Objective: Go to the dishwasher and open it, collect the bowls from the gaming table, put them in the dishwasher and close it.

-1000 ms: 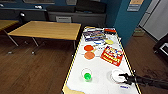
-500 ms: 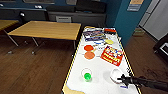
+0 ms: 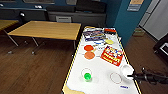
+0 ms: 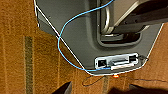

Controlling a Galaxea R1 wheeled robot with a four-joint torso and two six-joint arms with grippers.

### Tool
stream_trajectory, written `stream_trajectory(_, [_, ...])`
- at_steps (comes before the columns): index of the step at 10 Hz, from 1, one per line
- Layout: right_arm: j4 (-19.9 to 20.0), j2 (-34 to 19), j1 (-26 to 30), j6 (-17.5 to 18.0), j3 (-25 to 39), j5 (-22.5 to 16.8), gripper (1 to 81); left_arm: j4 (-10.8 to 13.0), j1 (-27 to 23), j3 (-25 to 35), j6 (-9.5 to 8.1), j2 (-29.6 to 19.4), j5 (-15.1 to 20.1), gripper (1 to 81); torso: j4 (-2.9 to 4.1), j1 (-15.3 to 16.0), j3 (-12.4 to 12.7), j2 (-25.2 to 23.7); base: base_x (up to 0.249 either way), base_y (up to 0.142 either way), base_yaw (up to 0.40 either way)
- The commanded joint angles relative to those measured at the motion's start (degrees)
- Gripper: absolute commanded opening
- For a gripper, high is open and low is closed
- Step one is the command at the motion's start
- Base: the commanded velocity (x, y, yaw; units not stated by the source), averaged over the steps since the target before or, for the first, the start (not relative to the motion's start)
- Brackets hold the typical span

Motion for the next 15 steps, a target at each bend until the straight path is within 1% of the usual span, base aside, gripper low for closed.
stream_trajectory(1, [-7.38,-22.12,6.56,0.33,17.38,-12.21,1.0,-0.39,0.16,0.28,0.25,0.21,3.34,81.1,0.00,0.00,0.00,0.00,0.000,0.000,0.000])
stream_trajectory(2, [-9.34,-26.04,4.80,0.24,19.80,-13.20,1.0,-0.30,0.16,0.37,0.26,0.21,2.01,81.1,0.00,0.00,0.00,0.00,0.000,0.000,0.000])
stream_trajectory(3, [-11.98,-30.35,1.40,0.24,22.34,-14.52,1.0,-0.12,0.08,0.63,0.26,0.13,1.57,81.1,0.00,0.00,0.00,0.00,0.000,0.000,0.000])
stream_trajectory(4, [-12.51,-32.90,-4.40,-0.20,24.28,-13.64,1.0,-0.04,0.07,1.07,0.34,0.13,1.57,81.1,0.00,0.00,0.00,0.00,0.000,0.000,0.000])
stream_trajectory(5, [-12.59,-34.13,-11.43,-0.55,26.54,-10.97,1.0,-0.04,0.07,1.51,0.43,-0.05,1.57,81.1,0.00,0.00,0.00,0.00,0.000,0.000,0.000])
stream_trajectory(6, [-14.35,-34.22,-17.86,-0.73,27.27,-4.42,1.0,0.05,0.07,1.86,0.43,-0.23,1.57,81.1,0.00,0.00,0.00,0.00,0.000,0.000,0.000])
stream_trajectory(7, [-15.23,-34.40,-23.66,-0.82,27.97,-0.64,1.0,0.05,-0.01,1.95,0.43,-0.40,1.57,81.1,0.00,0.00,0.00,0.00,0.000,0.000,0.000])
stream_trajectory(8, [-15.93,-34.75,-28.49,-1.77,28.93,3.56,1.0,0.14,-0.01,2.13,0.43,-0.66,1.57,81.1,0.00,0.00,0.00,0.00,0.000,0.000,0.000])
stream_trajectory(10, [-16.90,-34.84,-36.94,-4.42,29.99,8.24,1.0,0.14,0.07,5.02,0.52,-1.81,1.57,81.1,0.00,0.00,0.00,0.00,0.000,0.000,0.000])
stream_trajectory(11, [-17.60,-34.40,-41.32,-6.09,30.08,10.88,1.0,0.32,0.07,8.10,0.70,-3.30,1.57,81.1,0.00,0.00,0.00,0.00,0.000,0.000,0.000])
stream_trajectory(12, [-18.83,-32.85,-46.14,-7.40,29.57,15.04,1.0,0.32,0.07,14.67,0.87,-6.45,1.48,81.1,0.00,0.00,0.00,0.00,0.000,0.000,0.000])
stream_trajectory(13, [-19.27,-30.03,-50.99,-7.84,27.21,19.01,1.0,0.40,-0.10,20.70,0.96,-9.68,0.87,81.1,0.00,-0.02,0.00,0.00,0.000,0.000,0.000])
stream_trajectory(14, [-19.54,-26.33,-54.68,-7.85,24.03,23.24,1.0,1.28,-0.10,26.88,1.05,-13.39,-0.01,81.1,0.00,-0.02,0.00,0.00,0.000,0.000,0.000])
stream_trajectory(15, [-19.71,-23.43,-56.63,-7.85,21.75,25.98,1.0,2.42,-0.10,30.93,1.05,-16.20,-0.79,81.1,0.00,-0.02,0.00,0.00,0.000,0.000,0.000])
